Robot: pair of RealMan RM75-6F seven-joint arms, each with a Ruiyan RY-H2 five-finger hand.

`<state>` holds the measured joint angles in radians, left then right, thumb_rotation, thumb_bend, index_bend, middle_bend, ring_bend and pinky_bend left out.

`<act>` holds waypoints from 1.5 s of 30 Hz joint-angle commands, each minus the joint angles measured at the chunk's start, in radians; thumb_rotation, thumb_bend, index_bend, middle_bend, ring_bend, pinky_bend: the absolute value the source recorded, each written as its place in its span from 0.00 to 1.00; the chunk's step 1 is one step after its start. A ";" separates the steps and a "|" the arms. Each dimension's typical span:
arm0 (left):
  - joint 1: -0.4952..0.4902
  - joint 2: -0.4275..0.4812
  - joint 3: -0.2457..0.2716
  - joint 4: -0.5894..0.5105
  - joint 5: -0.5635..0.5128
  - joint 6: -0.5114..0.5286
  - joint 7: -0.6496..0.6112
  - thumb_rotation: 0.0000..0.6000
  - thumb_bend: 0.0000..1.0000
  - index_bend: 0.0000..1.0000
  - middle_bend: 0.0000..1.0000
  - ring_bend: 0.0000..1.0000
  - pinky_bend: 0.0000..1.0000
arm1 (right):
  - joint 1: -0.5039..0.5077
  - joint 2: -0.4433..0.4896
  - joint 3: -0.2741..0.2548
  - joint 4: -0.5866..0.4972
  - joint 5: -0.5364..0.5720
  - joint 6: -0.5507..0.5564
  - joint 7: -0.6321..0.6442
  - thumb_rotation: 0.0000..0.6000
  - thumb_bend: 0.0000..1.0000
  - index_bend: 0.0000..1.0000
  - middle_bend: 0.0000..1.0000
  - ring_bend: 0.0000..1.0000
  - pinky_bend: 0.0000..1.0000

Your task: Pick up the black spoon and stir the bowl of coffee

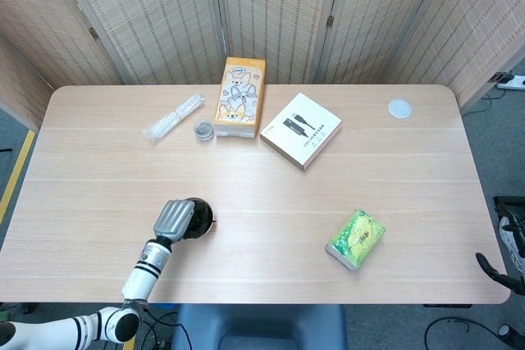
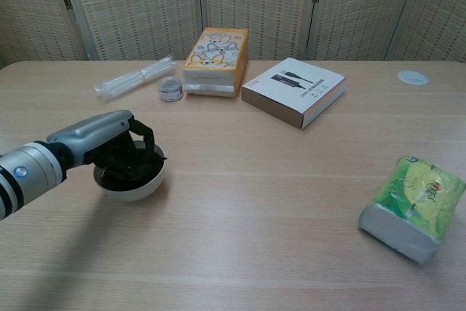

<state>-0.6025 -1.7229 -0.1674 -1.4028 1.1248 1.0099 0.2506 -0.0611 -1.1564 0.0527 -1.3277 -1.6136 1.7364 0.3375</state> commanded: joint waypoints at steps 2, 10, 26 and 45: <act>-0.010 -0.012 -0.004 0.003 -0.001 -0.006 0.004 1.00 0.46 0.65 1.00 0.95 1.00 | -0.003 0.000 0.000 0.000 0.002 0.003 0.001 1.00 0.17 0.09 0.22 0.38 0.24; -0.043 -0.040 -0.042 0.043 -0.050 -0.033 0.016 1.00 0.46 0.65 1.00 0.95 1.00 | -0.006 -0.001 0.003 0.002 -0.001 0.014 0.003 1.00 0.17 0.09 0.22 0.38 0.24; 0.002 0.028 -0.023 -0.016 -0.071 0.005 -0.002 1.00 0.46 0.57 1.00 0.95 1.00 | 0.001 -0.007 0.005 0.010 -0.015 0.024 0.009 1.00 0.17 0.09 0.23 0.38 0.24; 0.096 0.224 -0.036 -0.221 -0.011 0.184 -0.017 1.00 0.36 0.14 0.68 0.63 0.78 | 0.004 0.032 -0.001 -0.028 0.003 -0.013 -0.002 1.00 0.17 0.09 0.23 0.38 0.24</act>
<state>-0.5320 -1.5297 -0.2025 -1.6042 1.0984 1.1618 0.2406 -0.0597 -1.1302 0.0543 -1.3490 -1.6140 1.7318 0.3363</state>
